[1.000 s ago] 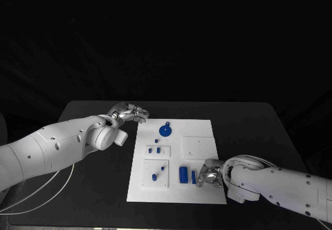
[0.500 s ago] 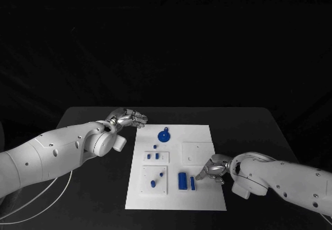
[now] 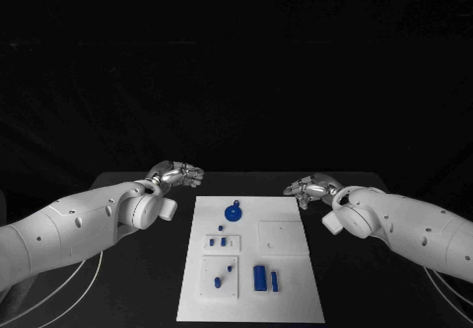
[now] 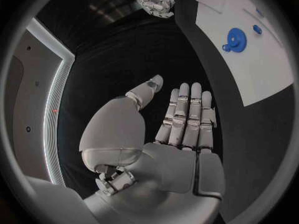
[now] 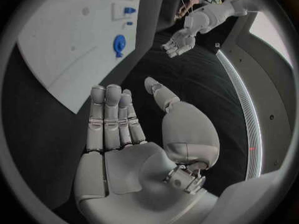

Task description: Assemble the parts on the task board

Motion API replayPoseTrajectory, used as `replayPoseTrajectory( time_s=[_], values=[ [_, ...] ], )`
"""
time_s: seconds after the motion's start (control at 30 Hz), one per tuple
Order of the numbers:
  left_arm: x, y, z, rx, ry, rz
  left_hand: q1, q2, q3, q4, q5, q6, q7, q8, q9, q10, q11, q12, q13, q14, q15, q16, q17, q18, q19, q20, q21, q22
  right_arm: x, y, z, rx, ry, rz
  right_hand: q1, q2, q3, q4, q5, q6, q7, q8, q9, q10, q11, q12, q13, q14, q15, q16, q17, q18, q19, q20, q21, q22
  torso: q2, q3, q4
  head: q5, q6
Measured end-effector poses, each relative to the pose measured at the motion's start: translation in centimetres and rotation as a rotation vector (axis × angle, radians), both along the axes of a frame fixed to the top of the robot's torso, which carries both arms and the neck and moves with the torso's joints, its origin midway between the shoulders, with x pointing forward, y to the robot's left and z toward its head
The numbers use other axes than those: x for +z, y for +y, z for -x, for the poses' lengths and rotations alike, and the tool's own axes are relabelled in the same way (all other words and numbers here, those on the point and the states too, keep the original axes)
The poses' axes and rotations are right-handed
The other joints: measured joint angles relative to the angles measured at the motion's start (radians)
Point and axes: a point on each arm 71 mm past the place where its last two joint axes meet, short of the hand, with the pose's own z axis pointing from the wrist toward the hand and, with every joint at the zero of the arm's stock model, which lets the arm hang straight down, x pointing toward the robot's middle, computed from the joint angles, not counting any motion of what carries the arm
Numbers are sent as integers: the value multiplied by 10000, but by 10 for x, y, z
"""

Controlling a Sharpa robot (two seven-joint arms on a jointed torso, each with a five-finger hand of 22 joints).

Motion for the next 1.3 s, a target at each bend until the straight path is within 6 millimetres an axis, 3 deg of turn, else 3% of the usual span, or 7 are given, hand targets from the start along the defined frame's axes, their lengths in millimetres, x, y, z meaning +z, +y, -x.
replayPoseTrajectory(
  time_s=[0.23, 0.33, 0.47, 0.57, 0.8, 1.03, 1.3],
  values=[
    [12, 9, -12, 455, -348, 749, -143, -143, -88, 88, -40, -320, -90, -110, -106, -517, 21, -98, -199, -611, 86, -498, -11, -54, -290, 165, -316, -9, 7, -2, -17, -616, -472, -1632, 219, 177, 397, -40, -197, -933, 287, -224, -142, -1769, 1108, -4410, -4313, -3032, 1798, -3932, -2203, -588, -3621, 1145, -3341, -1513, -129, 81, -33, 70, 231],
    [13, 7, -15, 554, -466, 1005, -289, -289, -164, 164, -78, -782, -204, -348, -199, -1115, 43, -99, -328, -1178, 203, -880, -141, -217, -803, 286, -649, -74, 10, -2, -20, -677, -603, -2073, 271, 383, 138, -43, -197, -1085, 138, -224, -247, -1444, 1114, -5740, -6243, -3406, 2054, -5102, -3123, -701, -4162, 1430, -4135, -1962, -178, 117, -21, 89, 325],
    [14, 4, -15, 578, -532, 1240, -395, -390, -210, 348, -79, -1120, -430, -457, -229, -1698, -73, -99, -344, -1527, 227, -1098, -201, -286, -1222, 424, -926, -109, 15, 1, -22, -686, -768, -2472, 219, 441, -119, -19, -242, -1170, 93, -134, -425, -1072, 1043, -6498, -7576, -3429, 2068, -5664, -3772, -700, -4373, 1578, -4685, -2266, -210, 168, 4, 98, 398],
    [13, 5, -15, 594, -513, 1237, -1426, 58, -1705, 833, -237, -3164, -746, -1203, -1429, -4372, -414, -300, -510, -3452, -201, -2275, -923, -286, -2463, 217, -2198, -1132, 15, 1, -22, -684, -772, -2481, -2212, 685, -1451, 721, -827, -3264, -329, -594, -1893, -3164, 630, -7365, -8561, -5462, 1697, -6749, -5030, -1082, -5815, 1173, -5656, -4582, -215, 171, 9, 100, 408],
    [2, -9, -1, 409, -278, 1448, -7819, 993, -4575, 1670, -466, -6948, -1395, -2576, -3729, -9407, -1094, -584, -840, -7054, -1043, -4496, -2304, -283, -4743, -171, -4595, -6326, 10, 10, -10, -598, -676, -2688, -7040, 953, -3990, 2222, -1905, -7266, -1200, -1594, -4717, -7477, -151, -8850, -10089, -9406, 885, -8757, -7336, -1814, -8627, 183, -7428, -9934, -420, 151, 19, 38, 344],
    [-15, -43, 36, 294, -109, 1913, -9962, 1266, -5434, 1925, -526, -8084, -1586, -2955, -4422, -10918, -1302, -693, -939, -8135, -1303, -5162, -2720, -282, -5407, -318, -5307, -10514, 8, 34, 20, -625, -833, -3553, -8469, 1028, -4718, 2683, -2184, -8436, -1454, -1861, -5550, -8750, -373, -9281, -10536, -10566, 663, -9346, -8011, -1956, -9425, -127, -7939, -11529, -1042, 96, 66, -126, 208],
    [-20, -72, 78, 789, -412, 2163, -10593, 1362, -5681, 2012, -564, -8414, -1659, -3099, -4647, -11366, -1356, -697, -966, -8433, -1396, -5345, -2855, -282, -5594, -341, -5519, -11904, 10, 56, 65, -1480, -1236, -4727, -9069, 1067, -5034, 2862, -2331, -8931, -1569, -1985, -5913, -9292, -486, -9450, -10721, -11047, 549, -9582, -8298, -2106, -9782, -232, -8149, -12230, -1653, 47, 110, -254, 95]
  ],
)
